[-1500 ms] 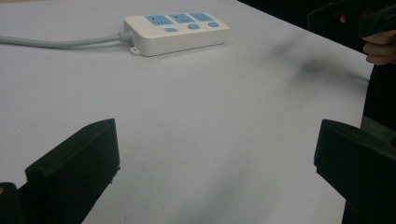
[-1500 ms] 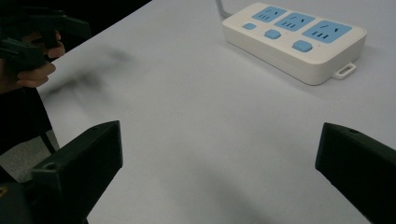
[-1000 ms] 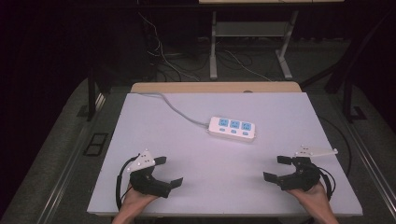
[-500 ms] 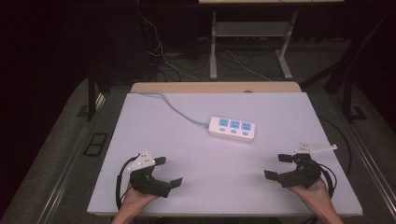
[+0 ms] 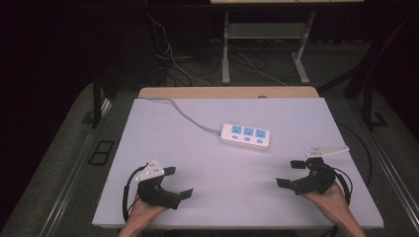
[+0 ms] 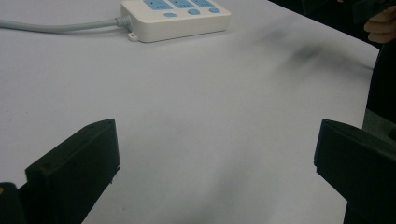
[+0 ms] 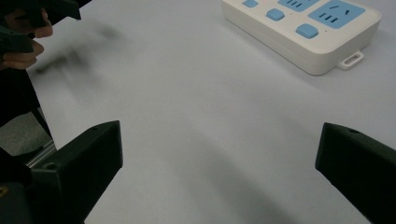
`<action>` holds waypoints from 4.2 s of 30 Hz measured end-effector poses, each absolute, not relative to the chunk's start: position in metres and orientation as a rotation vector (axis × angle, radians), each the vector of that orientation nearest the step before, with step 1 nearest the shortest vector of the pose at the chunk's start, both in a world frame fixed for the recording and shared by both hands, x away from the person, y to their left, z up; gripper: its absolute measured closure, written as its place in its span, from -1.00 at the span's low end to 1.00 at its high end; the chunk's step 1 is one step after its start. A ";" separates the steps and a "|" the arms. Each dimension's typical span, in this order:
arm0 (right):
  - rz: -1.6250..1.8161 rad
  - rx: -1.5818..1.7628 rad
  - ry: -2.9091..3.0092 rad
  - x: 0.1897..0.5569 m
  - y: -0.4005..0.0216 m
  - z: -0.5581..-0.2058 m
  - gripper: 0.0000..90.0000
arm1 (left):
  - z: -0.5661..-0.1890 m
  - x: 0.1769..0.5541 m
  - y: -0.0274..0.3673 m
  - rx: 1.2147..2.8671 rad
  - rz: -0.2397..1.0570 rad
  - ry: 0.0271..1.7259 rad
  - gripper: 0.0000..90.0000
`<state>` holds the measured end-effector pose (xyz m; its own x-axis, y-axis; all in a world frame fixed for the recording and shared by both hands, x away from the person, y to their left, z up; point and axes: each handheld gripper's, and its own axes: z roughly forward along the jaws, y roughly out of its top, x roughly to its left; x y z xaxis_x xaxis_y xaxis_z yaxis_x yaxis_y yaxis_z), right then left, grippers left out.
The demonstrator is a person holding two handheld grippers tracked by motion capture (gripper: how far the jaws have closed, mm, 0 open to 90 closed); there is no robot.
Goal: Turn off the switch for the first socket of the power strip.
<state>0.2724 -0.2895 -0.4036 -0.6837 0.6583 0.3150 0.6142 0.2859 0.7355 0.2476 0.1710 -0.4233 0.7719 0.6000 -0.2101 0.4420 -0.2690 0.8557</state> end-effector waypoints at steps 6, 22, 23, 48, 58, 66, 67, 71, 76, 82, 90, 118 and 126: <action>1.367 1.212 2.495 0.279 -0.287 -0.396 -0.99 | -0.423 0.247 0.171 1.911 0.188 0.792 -1.00; 1.341 1.174 2.548 0.299 -0.279 -0.384 -0.99 | -0.423 0.248 0.173 1.903 0.185 0.801 -1.00; 1.336 1.172 2.550 0.301 -0.279 -0.384 -0.99 | -0.423 0.248 0.173 1.902 0.184 0.802 -1.00; 1.273 1.125 2.616 0.331 -0.261 -0.369 -0.99 | -0.424 0.247 0.174 1.903 0.193 0.801 -1.00; 1.257 1.118 2.628 0.342 -0.256 -0.364 -0.99 | -0.424 0.247 0.175 1.902 0.193 0.802 -1.00; 1.231 1.098 2.652 0.352 -0.247 -0.362 -0.99 | -0.424 0.247 0.175 1.899 0.192 0.804 -1.00; 1.227 1.097 2.654 0.353 -0.246 -0.362 -0.99 | -0.424 0.247 0.175 1.899 0.192 0.804 -1.00; 1.213 1.093 2.660 0.358 -0.242 -0.360 -0.99 | -0.424 0.247 0.175 1.901 0.192 0.804 -1.00; 1.205 1.079 2.659 0.365 -0.238 -0.356 -0.99 | -0.424 0.247 0.175 1.903 0.192 0.803 -1.00; 1.214 1.082 2.651 0.374 -0.232 -0.345 -0.99 | -0.424 0.247 0.176 1.898 0.191 0.805 -1.00; 1.209 1.088 2.643 0.386 -0.226 -0.338 -0.99 | -0.424 0.247 0.176 1.899 0.191 0.804 -1.00; 1.148 1.144 2.654 0.422 -0.182 -0.339 -0.99 | -0.424 0.247 0.177 1.898 0.193 0.802 -1.00; 1.182 1.186 2.634 0.431 -0.173 -0.348 -0.99 | -0.424 0.246 0.178 1.894 0.192 0.802 -1.00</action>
